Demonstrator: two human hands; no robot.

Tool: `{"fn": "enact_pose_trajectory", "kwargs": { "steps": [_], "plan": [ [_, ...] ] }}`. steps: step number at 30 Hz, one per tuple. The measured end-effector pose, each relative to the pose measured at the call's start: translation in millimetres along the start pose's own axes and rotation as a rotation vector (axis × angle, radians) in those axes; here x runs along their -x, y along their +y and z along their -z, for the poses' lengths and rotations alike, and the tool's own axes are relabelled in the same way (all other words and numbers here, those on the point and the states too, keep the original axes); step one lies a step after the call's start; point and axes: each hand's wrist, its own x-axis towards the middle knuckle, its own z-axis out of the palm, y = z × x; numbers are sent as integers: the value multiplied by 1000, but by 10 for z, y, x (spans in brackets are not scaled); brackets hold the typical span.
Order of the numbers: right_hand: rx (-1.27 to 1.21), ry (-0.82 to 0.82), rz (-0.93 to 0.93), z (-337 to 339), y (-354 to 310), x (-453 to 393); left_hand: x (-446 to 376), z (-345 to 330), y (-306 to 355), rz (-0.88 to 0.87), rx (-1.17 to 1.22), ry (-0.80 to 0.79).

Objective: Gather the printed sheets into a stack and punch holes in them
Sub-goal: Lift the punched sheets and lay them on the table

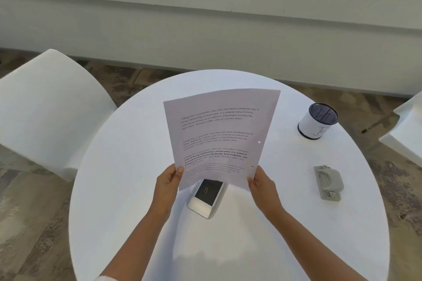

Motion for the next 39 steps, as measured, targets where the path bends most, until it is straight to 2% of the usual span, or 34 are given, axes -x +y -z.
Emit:
{"fn": "enact_pose_trajectory", "kwargs": {
  "steps": [5, 10, 16, 23, 29, 34, 39],
  "plan": [
    [24, 20, 1, -31, 20, -58, -86, 2, 35, 0, 26, 40],
    [25, -23, -27, -51, -59, -201, -148, 105, -74, 65, 18, 227],
    [-83, -63, -115, -202, -221, -418, -245, 283, -233, 167, 111, 337],
    [-67, -131, -71, -444, -590, -776, -700, 453, -199, 213, 248, 496],
    [35, -161, -74, -668, -742, -1102, -1159, 568, -157, 217, 195, 594],
    [-20, -92, -70, -785, -777, -1279, -1462, 646, -159, 219, 146, 612],
    [0, -119, -28, -891, -857, -1386, -1657, 728, -219, 197, 50, 634]
  ]
}}
